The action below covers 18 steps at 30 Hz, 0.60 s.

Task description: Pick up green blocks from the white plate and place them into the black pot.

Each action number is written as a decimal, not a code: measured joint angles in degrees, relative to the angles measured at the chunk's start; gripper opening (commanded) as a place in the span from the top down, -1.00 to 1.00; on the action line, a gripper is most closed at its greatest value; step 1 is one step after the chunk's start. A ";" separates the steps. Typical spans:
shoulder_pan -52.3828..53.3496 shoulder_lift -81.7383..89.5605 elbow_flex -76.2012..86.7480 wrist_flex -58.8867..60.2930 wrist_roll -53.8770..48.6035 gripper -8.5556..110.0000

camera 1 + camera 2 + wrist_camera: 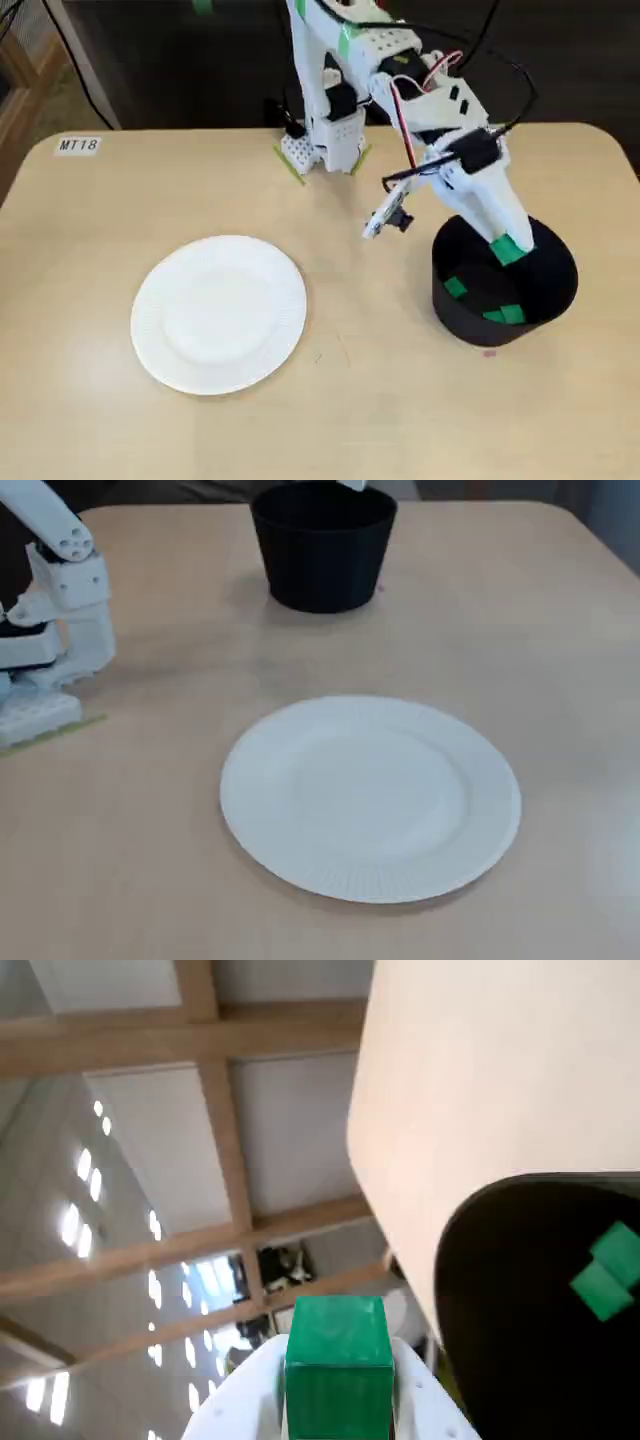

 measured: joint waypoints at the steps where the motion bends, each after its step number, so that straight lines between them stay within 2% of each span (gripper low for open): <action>1: -0.35 0.00 0.53 -0.18 -0.44 0.90; 6: -2.29 0.00 2.55 -0.35 -0.97 0.88; 12: -3.52 2.72 3.69 0.97 -2.46 0.42; 15: -3.69 3.87 3.69 3.43 -4.31 0.31; 18: -3.78 4.57 3.69 5.80 -5.63 0.31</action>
